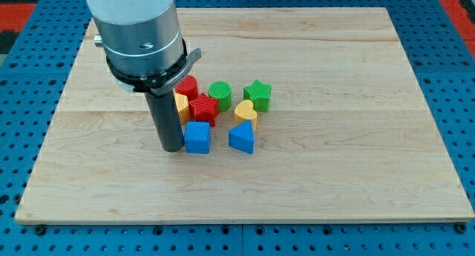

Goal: Move the red blocks to the left centre

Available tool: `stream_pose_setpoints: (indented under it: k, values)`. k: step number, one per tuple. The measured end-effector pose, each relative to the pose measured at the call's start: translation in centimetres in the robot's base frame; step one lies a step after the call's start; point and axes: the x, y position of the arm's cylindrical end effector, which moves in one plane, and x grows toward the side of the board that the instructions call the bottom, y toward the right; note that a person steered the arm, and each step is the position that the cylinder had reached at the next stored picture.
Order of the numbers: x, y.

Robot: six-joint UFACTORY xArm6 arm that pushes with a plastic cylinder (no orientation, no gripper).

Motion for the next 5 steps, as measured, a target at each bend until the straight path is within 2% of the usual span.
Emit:
stream_pose_setpoints:
  k: [1,2,4,5]
  values:
    - [-0.9,1.8]
    - [-3.8,2.4]
    - [-5.1,7.7]
    - [-7.9,7.9]
